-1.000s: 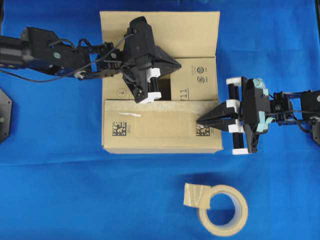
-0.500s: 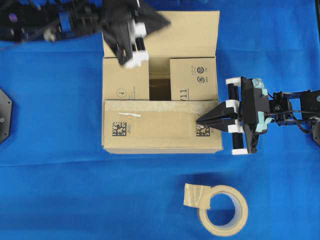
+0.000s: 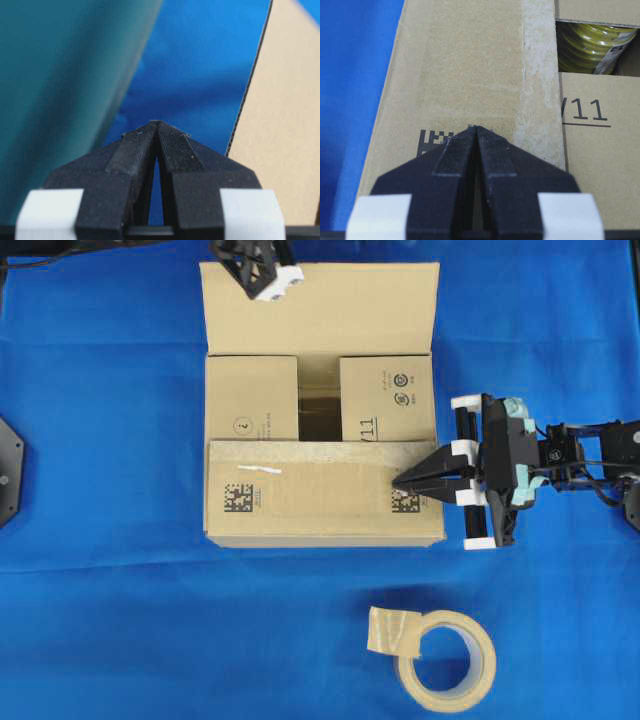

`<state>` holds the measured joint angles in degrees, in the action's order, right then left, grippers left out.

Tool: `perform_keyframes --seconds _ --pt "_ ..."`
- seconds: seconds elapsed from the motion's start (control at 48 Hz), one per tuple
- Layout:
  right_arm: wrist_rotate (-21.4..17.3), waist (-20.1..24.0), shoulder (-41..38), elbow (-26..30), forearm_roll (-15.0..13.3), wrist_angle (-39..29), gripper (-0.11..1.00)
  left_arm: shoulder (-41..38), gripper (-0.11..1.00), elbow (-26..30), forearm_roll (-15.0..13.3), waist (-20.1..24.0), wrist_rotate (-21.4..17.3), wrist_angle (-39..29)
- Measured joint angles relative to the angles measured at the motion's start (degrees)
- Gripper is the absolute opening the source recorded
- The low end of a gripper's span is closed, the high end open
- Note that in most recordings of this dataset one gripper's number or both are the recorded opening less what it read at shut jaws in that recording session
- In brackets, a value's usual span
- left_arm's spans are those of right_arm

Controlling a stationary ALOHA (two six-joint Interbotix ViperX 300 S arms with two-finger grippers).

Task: Close the cardboard box.
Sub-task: 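Move the left gripper to the back flap and hook its edge, then fold the back flap forward over the box with the left gripper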

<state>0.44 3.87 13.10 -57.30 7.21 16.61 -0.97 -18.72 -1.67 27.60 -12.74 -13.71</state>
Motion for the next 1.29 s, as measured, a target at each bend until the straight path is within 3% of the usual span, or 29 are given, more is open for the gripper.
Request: perform_keyframes --seconds 0.646,0.937,1.291 --pt "0.0 0.0 0.0 0.0 0.0 0.0 0.0 -4.7 0.0 2.7 0.0 1.7 0.3 -4.3" --pt "0.0 0.0 0.0 0.0 0.0 0.1 0.0 -3.7 0.0 4.0 0.0 -0.3 0.3 -8.4" --pt "0.0 0.0 0.0 0.1 0.0 0.2 0.0 0.5 0.0 5.6 0.0 -5.7 0.8 -13.4"
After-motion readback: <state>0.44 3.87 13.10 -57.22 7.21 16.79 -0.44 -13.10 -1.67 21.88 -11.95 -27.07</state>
